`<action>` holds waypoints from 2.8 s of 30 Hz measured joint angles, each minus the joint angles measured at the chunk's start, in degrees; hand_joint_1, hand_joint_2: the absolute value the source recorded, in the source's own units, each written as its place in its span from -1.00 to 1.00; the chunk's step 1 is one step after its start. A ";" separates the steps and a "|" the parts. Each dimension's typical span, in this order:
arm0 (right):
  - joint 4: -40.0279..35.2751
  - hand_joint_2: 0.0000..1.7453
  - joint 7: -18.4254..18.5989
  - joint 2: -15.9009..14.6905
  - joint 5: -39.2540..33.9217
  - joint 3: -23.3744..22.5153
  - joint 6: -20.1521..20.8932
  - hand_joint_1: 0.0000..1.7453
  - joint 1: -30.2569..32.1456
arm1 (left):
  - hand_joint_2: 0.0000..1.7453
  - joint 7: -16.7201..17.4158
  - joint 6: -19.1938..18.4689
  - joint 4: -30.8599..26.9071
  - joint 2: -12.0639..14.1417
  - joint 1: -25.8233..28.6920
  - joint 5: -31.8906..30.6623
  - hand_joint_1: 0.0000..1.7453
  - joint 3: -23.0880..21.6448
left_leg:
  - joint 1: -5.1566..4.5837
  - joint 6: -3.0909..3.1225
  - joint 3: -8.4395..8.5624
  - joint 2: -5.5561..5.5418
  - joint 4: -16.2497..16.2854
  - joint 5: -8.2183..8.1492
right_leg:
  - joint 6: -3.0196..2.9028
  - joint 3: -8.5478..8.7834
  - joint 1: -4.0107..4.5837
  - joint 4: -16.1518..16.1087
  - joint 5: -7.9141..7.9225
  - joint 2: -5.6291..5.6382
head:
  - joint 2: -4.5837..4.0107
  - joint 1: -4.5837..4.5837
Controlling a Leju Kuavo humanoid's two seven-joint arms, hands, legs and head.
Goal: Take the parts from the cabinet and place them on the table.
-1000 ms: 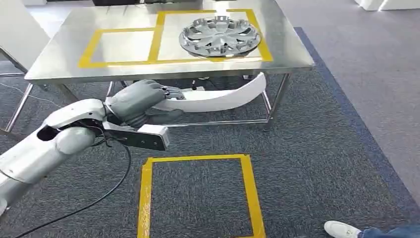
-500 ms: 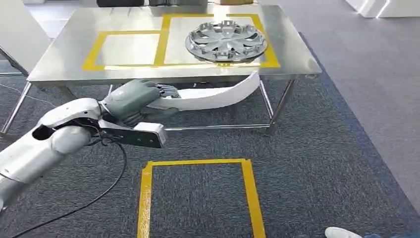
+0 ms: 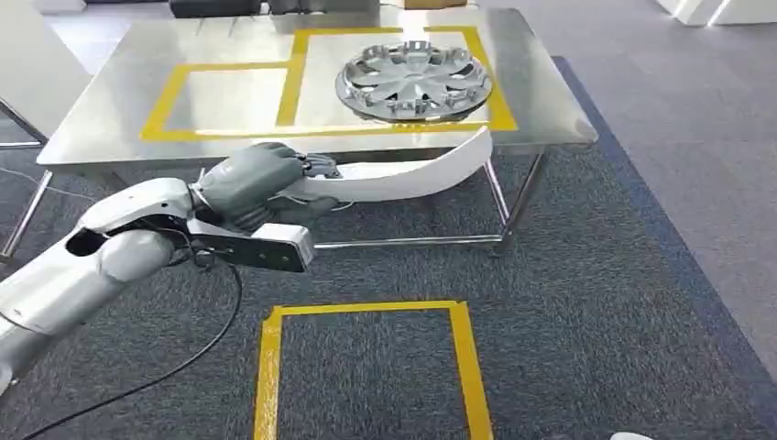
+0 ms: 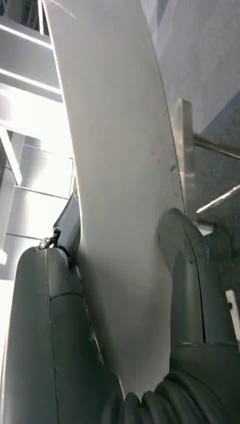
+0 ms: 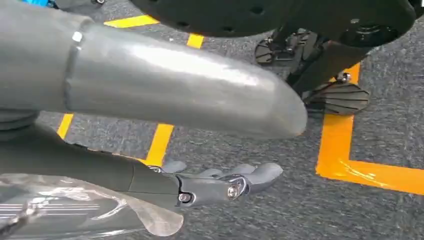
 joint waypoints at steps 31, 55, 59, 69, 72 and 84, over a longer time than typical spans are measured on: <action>0.11 -1.00 -0.15 -0.02 0.04 0.04 0.15 -1.00 0.09 | 1.00 0.02 0.02 0.07 0.02 0.20 0.07 1.00 0.70 | 0.13 0.03 2.36 -0.11 2.19 -0.91 | -0.05 -0.76 0.14 0.67 0.50 -0.02 | 0.00 0.67; 0.24 -1.00 -0.39 -0.04 0.13 0.55 0.07 -1.00 0.31 | 1.00 0.02 0.17 0.04 1.03 1.79 0.05 1.00 0.77 | -0.44 2.78 -0.13 -0.50 -1.81 1.10 | 1.93 -4.85 0.69 1.38 3.43 0.48 | -0.02 1.18; 0.24 -1.00 -0.46 -0.04 0.26 0.72 0.09 -1.00 0.11 | 1.00 0.13 0.31 -0.13 1.16 1.75 -0.02 1.00 1.05 | -0.66 1.67 1.33 -0.73 -2.48 0.39 | 0.39 -3.27 0.82 0.88 1.47 0.14 | 0.00 1.11; 0.24 -1.00 -0.48 -0.04 0.28 0.81 -0.02 -1.00 0.05 | 1.00 0.57 1.13 -0.11 1.95 2.44 -0.33 1.00 1.38 | 0.52 0.15 -7.72 -0.10 2.94 3.69 | 0.19 3.44 0.13 0.21 -2.82 0.38 | 0.00 0.85; 0.24 -1.00 -0.48 -0.04 0.28 0.83 -0.02 -1.00 -0.21 | 1.00 0.98 2.25 0.31 1.88 2.96 -1.49 1.00 1.47 | -0.07 0.92 -7.29 0.16 -1.06 7.05 | 1.37 3.59 0.25 0.35 -3.89 0.52 | 0.00 0.76; 0.24 -1.00 -0.50 -0.17 0.33 1.05 0.07 -1.00 -0.24 | 1.00 2.75 4.98 3.23 1.03 4.57 -4.28 1.00 2.69 | -0.14 2.71 -5.32 -0.14 -2.01 6.14 | 2.51 -3.30 0.16 6.47 -2.01 0.31 | 0.00 1.35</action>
